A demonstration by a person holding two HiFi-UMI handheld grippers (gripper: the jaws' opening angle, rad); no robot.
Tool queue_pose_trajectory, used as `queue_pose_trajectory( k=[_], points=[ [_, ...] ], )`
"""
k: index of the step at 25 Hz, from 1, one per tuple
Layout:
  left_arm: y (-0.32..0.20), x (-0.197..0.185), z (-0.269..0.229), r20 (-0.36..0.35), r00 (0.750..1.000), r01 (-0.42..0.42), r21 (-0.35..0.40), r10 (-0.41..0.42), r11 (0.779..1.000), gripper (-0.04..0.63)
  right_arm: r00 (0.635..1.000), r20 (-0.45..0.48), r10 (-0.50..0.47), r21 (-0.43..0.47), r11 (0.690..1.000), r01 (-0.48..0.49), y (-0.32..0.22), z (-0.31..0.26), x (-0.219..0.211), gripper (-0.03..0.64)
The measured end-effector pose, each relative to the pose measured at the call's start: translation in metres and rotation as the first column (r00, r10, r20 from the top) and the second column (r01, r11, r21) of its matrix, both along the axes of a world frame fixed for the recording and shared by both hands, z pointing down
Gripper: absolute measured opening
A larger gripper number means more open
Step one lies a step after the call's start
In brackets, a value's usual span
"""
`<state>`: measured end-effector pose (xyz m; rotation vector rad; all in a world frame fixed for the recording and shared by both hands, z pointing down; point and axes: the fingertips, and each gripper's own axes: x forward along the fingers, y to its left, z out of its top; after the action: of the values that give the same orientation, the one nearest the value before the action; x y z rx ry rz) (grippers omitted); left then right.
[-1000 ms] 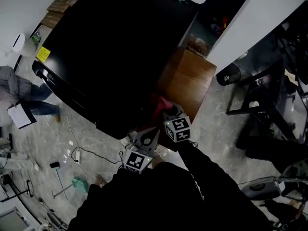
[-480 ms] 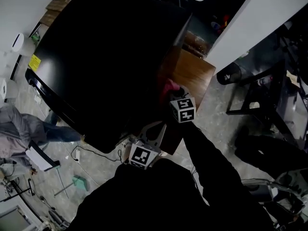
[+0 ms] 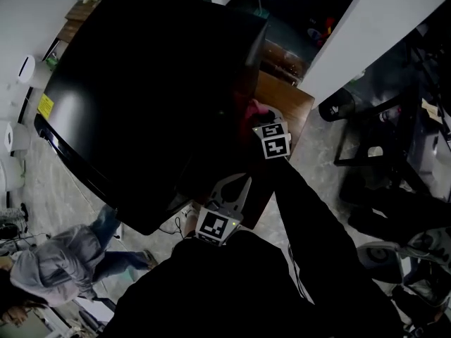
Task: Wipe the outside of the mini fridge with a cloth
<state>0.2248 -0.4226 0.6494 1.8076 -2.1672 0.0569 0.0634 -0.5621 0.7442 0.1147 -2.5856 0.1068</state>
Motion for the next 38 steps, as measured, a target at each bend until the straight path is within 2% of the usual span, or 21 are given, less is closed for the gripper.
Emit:
queue_pose_trajectory(
  k=[4,8,10,12,16,20,21,23,25,31,35,38],
  points=[
    [-0.011,0.006,-0.02,-0.01,1.0,-0.021,0.02,0.022,1.0,0.005,1.0,-0.013,0.02,0.014,1.0,-0.019,-0.021,-0.01,0.006,0.049],
    [-0.009,0.015,-0.05,-0.048,0.996,-0.075,0.05,0.078,0.996,0.005,0.997,0.076,0.03,0.021,0.999,-0.032,-0.021,-0.058,0.035,0.049],
    [-0.002,0.024,-0.072,-0.075,0.99,-0.112,0.084,0.118,0.99,0.005,0.992,0.13,0.006,0.025,1.0,-0.009,-0.01,-0.087,0.056,0.049],
    [0.007,0.035,-0.096,-0.07,0.984,-0.158,0.116,0.167,0.981,0.005,0.982,0.185,-0.031,0.018,0.999,0.028,0.007,-0.117,0.082,0.049],
    [0.034,0.058,-0.143,-0.003,0.968,-0.247,0.175,0.251,0.953,0.005,0.957,0.259,-0.127,0.005,0.991,0.13,0.054,-0.168,0.13,0.049],
    [0.073,0.067,-0.171,0.14,0.946,-0.314,0.162,0.293,0.936,0.005,0.933,0.285,-0.222,0.015,0.974,0.227,0.112,-0.198,0.167,0.049],
    [0.086,0.064,-0.176,0.15,0.949,-0.301,0.166,0.278,0.939,0.005,0.927,0.286,-0.242,0.006,0.968,0.251,0.13,-0.203,0.173,0.049],
    [0.116,0.054,-0.177,0.071,0.977,-0.211,0.179,0.202,0.961,0.005,0.914,0.293,-0.281,-0.017,0.954,0.299,0.171,-0.209,0.179,0.049],
    [0.15,0.041,-0.176,0.012,0.991,-0.136,0.18,0.136,0.974,0.005,0.901,0.3,-0.314,-0.049,0.938,0.344,0.216,-0.211,0.183,0.049],
    [0.246,-0.013,-0.186,0.015,0.998,-0.063,0.173,0.061,0.983,0.005,0.873,0.26,-0.412,-0.094,0.889,0.448,0.342,-0.221,0.168,0.049],
    [0.314,-0.06,-0.197,0.054,0.998,-0.031,0.178,0.022,0.984,0.005,0.853,0.277,-0.442,-0.1,0.87,0.483,0.418,-0.245,0.124,0.049],
    [0.381,-0.101,-0.205,0.053,0.998,0.025,0.195,-0.036,0.98,0.005,0.841,0.304,-0.448,-0.097,0.863,0.495,0.478,-0.259,0.081,0.049]
  ],
)
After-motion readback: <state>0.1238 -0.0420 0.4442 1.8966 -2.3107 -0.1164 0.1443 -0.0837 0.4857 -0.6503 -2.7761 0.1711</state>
